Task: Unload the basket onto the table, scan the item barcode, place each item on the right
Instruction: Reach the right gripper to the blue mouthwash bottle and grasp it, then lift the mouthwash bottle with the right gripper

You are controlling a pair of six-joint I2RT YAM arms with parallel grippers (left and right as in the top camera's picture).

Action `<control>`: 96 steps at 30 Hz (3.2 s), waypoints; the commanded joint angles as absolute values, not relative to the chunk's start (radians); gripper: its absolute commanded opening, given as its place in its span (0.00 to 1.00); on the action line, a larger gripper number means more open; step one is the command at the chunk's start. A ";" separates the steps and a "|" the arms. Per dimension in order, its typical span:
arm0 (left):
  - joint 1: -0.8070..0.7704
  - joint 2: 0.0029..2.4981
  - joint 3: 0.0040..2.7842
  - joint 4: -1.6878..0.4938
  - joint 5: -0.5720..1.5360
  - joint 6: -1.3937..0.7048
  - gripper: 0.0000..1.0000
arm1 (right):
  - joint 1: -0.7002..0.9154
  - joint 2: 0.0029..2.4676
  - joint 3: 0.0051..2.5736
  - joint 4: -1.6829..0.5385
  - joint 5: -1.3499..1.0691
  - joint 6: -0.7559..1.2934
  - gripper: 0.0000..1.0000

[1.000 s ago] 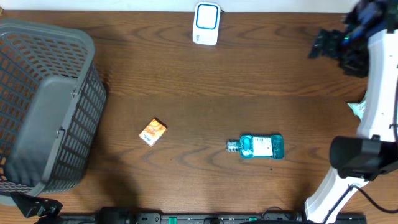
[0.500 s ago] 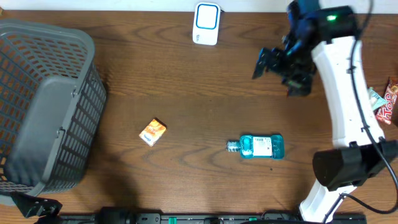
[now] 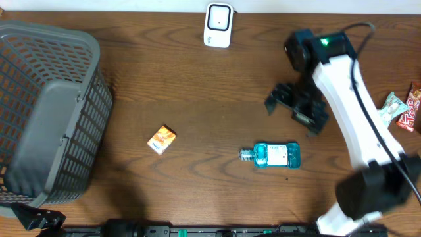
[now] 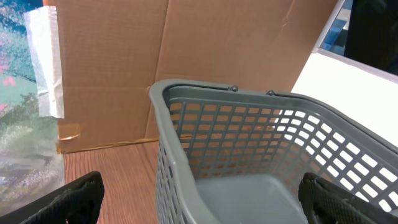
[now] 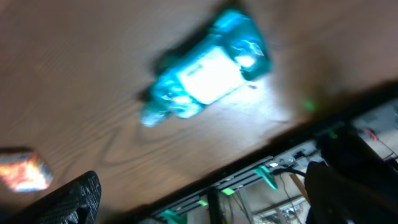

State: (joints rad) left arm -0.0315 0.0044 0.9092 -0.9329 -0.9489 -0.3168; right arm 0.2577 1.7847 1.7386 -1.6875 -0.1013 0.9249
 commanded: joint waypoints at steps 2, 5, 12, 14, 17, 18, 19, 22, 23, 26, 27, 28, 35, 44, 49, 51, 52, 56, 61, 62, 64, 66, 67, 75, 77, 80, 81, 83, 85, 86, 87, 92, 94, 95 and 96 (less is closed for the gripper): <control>-0.027 0.003 0.902 -0.929 -0.962 -0.312 1.00 | 0.267 1.555 1.515 -1.662 0.076 1.337 0.99; -0.027 0.003 0.902 -0.926 -0.962 -0.312 1.00 | 0.280 1.456 1.347 -1.529 0.055 1.410 0.99; -0.027 0.003 0.902 -0.926 -0.962 -0.312 1.00 | 0.351 1.442 1.055 -1.062 -0.095 1.409 0.99; -0.027 0.003 0.902 -0.926 -0.962 -0.312 1.00 | 0.366 1.477 1.010 -0.975 -0.153 1.409 0.99; -0.027 0.003 0.902 -0.926 -0.962 -0.312 0.99 | 0.368 1.542 1.001 -0.953 -0.153 1.425 0.99; -0.027 0.003 0.902 -0.926 -0.962 -0.312 1.00 | 0.368 1.574 1.001 -0.952 -0.173 1.428 0.99; -0.027 0.003 0.902 -0.926 -0.962 -0.312 1.00 | 0.368 1.589 1.001 -0.953 -0.182 1.429 0.99; -0.027 0.003 0.902 -0.926 -0.962 -0.312 1.00 | 0.369 1.630 1.001 -0.954 -0.185 1.428 0.99; -0.027 0.003 0.902 -0.926 -0.962 -0.312 1.00 | 0.368 1.648 1.001 -0.953 -0.185 1.428 0.99; -0.027 0.003 0.902 -0.926 -0.962 -0.312 1.00 | 0.368 1.703 1.001 -0.940 -0.185 1.428 0.99; -0.027 0.003 0.902 -0.926 -0.962 -0.312 1.00 | 0.368 1.725 1.001 -0.931 -0.185 1.428 0.99; -0.027 0.003 0.902 -0.926 -0.962 -0.312 1.00 | 0.368 1.743 1.001 -0.924 -0.183 1.428 0.99; -0.027 0.003 0.902 -0.926 -0.962 -0.312 1.00 | 0.369 1.851 1.001 -0.893 -0.143 1.428 0.85; -0.027 0.003 0.902 -0.926 -0.962 -0.312 1.00 | 0.368 1.857 1.001 -0.709 -0.148 0.997 0.67; -0.027 0.003 0.902 -0.927 -0.962 -0.312 1.00 | 0.371 1.857 1.001 -0.564 -0.254 0.722 0.66; -0.027 0.003 0.902 -0.927 -0.962 -0.312 1.00 | 0.380 1.857 1.001 -0.517 -0.299 0.557 0.72; -0.027 0.003 0.902 -0.927 -0.962 -0.312 1.00 | 0.383 1.857 1.001 -0.515 -0.298 0.517 0.75; -0.027 0.003 0.902 -0.927 -0.962 -0.312 1.00 | 0.388 1.857 1.001 -0.516 -0.286 0.412 0.87; -0.027 0.003 0.902 -0.926 -0.962 -0.312 1.00 | 0.388 1.857 1.007 -0.525 -0.237 0.402 0.99; -0.027 0.003 0.902 -0.926 -0.962 -0.312 1.00 | 0.388 1.857 1.016 -0.534 -0.237 0.402 0.99; -0.027 0.003 0.902 -0.926 -0.962 -0.312 1.00 | 0.388 1.857 1.043 -0.560 -0.237 0.402 0.99; -0.027 0.003 0.902 -0.926 -0.962 -0.312 1.00 | 0.388 1.857 1.087 -0.606 -0.229 0.403 0.99; -0.027 0.003 0.902 -0.926 -0.962 -0.312 1.00 | 0.389 1.857 1.111 -0.631 -0.213 0.404 0.99; -0.027 0.003 0.902 -0.926 -0.962 -0.312 1.00 | 0.493 1.857 1.358 -0.934 0.247 0.614 0.99; -0.027 0.003 0.902 -0.926 -0.962 -0.312 1.00 | 0.528 1.857 1.370 -0.921 0.264 0.639 0.99; -0.027 0.003 0.902 -0.925 -0.962 -0.312 1.00 | 0.569 1.874 1.370 -0.910 0.315 0.693 0.99; -0.027 0.003 0.902 -0.925 -0.962 -0.312 1.00 | 0.575 1.888 1.370 -0.909 0.330 0.704 0.99; -0.027 0.003 0.902 -0.922 -0.962 -0.312 1.00 | 0.578 1.922 1.370 -0.901 0.343 0.702 0.99; -0.027 0.003 0.902 -0.918 -0.962 -0.312 1.00 | 0.578 1.962 1.370 -0.905 0.382 0.702 0.99; -0.027 0.003 0.902 -0.918 -0.962 -0.312 1.00 | 0.578 1.982 1.370 -0.907 0.400 0.702 0.99; -0.027 0.003 0.902 -0.918 -0.962 -0.312 1.00 | 0.578 2.006 1.370 -0.910 0.414 0.702 0.99; -0.027 0.003 0.902 -0.918 -0.962 -0.312 1.00 | 0.581 2.103 1.370 -0.909 0.420 0.702 0.96; -0.027 0.003 0.902 -0.918 -0.962 -0.312 1.00 | 0.581 2.128 1.370 -0.912 0.420 0.702 0.87; -0.027 0.003 0.902 -0.918 -0.962 -0.312 0.98 | 0.581 2.132 1.370 -0.917 0.418 0.702 0.82; -0.027 0.003 0.902 -0.918 -0.962 -0.312 1.00 | 0.581 2.134 1.370 -0.920 0.412 0.702 0.78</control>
